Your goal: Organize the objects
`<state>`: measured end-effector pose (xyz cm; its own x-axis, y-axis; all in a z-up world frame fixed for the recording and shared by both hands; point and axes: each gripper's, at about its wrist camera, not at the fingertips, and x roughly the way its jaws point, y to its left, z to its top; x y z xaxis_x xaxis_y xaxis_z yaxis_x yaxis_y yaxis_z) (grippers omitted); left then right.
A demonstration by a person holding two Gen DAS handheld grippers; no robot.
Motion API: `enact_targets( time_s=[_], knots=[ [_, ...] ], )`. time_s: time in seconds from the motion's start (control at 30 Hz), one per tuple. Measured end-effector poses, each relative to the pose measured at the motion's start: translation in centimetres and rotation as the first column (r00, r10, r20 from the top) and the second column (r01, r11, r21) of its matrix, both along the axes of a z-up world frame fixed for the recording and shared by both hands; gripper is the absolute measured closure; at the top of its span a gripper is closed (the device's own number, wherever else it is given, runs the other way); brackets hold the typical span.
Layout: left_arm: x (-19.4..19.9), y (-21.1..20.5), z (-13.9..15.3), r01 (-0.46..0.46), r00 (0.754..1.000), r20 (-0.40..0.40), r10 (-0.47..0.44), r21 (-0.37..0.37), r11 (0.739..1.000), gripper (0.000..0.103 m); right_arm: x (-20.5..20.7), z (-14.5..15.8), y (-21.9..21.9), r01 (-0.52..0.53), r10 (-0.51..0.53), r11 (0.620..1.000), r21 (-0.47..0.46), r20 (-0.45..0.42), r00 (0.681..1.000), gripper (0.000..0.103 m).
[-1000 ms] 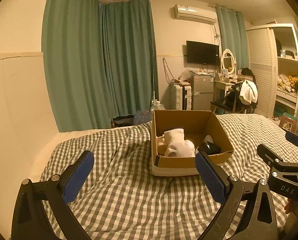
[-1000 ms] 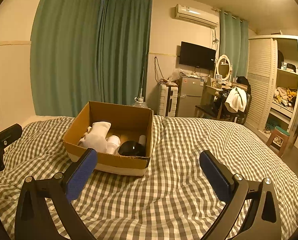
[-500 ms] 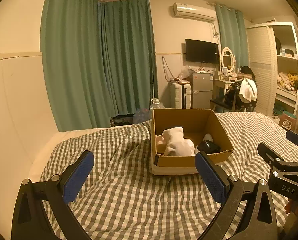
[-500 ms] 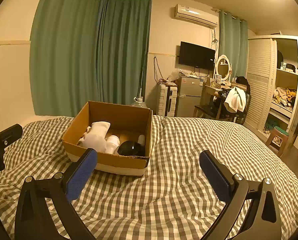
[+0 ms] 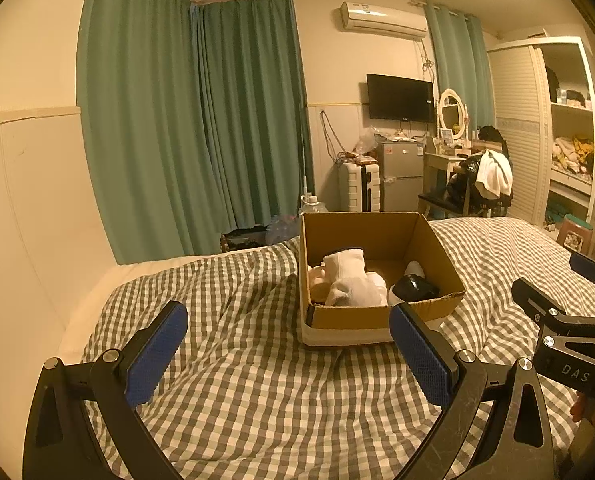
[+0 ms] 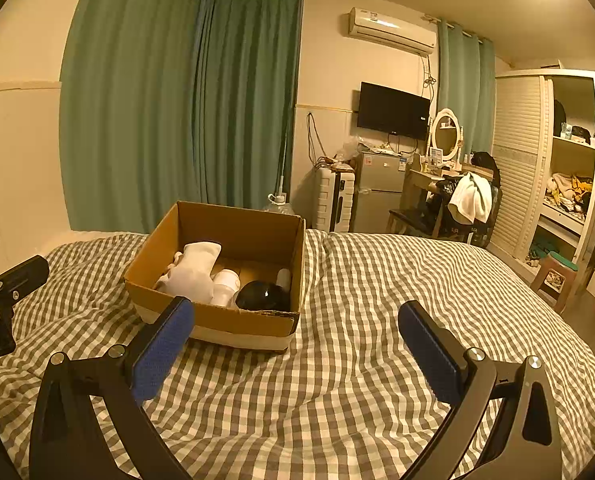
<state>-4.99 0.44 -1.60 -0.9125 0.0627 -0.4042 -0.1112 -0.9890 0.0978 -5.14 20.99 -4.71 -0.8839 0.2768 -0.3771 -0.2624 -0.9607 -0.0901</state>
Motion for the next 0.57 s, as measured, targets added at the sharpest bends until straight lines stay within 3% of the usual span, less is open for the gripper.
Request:
enact_targets(
  time_s=[0.57],
  knots=[
    [0.10,0.50,-0.71,0.022,0.999,0.036,-0.023,0.004,1.000,0.000,0.21,-0.36,0.25,0.004,-0.004,1.000,-0.014,0.005,1.000,0.001]
  ],
)
